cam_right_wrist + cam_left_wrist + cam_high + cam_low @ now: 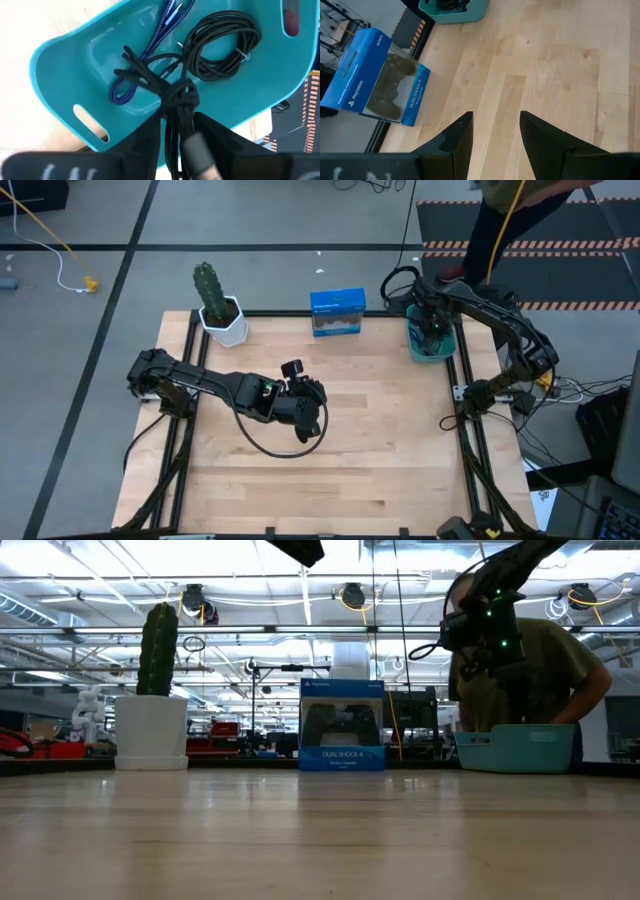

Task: Pick and place USB-C Cables
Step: Put the black USB cable into the blue bin

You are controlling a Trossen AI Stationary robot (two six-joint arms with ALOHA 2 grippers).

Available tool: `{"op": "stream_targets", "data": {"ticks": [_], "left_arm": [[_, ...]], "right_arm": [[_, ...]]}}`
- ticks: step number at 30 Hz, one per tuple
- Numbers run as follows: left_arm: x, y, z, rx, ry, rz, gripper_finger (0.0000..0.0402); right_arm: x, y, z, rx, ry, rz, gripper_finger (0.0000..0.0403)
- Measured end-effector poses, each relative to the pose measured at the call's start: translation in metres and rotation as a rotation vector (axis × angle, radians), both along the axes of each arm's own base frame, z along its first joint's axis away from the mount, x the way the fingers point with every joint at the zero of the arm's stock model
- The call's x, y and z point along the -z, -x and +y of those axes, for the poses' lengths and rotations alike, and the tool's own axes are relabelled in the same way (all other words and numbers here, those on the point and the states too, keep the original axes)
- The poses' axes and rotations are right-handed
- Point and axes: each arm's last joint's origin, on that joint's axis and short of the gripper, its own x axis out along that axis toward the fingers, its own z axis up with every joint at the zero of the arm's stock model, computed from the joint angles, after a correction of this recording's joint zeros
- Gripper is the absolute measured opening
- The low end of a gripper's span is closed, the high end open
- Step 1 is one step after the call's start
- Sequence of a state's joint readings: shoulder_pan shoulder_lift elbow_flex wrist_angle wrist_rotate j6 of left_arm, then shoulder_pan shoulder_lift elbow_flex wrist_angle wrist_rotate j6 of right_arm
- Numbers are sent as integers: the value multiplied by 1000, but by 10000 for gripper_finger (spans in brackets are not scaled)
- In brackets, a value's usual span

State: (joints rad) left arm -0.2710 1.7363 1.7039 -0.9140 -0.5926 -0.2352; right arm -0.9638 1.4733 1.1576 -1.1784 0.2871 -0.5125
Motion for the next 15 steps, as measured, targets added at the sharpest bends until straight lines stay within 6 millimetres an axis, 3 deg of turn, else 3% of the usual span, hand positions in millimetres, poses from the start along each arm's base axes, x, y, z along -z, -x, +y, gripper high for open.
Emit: {"op": "stream_targets", "data": {"ticks": [7,15], "left_arm": [[0,0,0,0,0,1,163],[0,0,0,0,0,1,163]], "right_arm": [[-9,-2,-1,34,105,-71,148],[-23,8,18,168,102,-65,149]]}}
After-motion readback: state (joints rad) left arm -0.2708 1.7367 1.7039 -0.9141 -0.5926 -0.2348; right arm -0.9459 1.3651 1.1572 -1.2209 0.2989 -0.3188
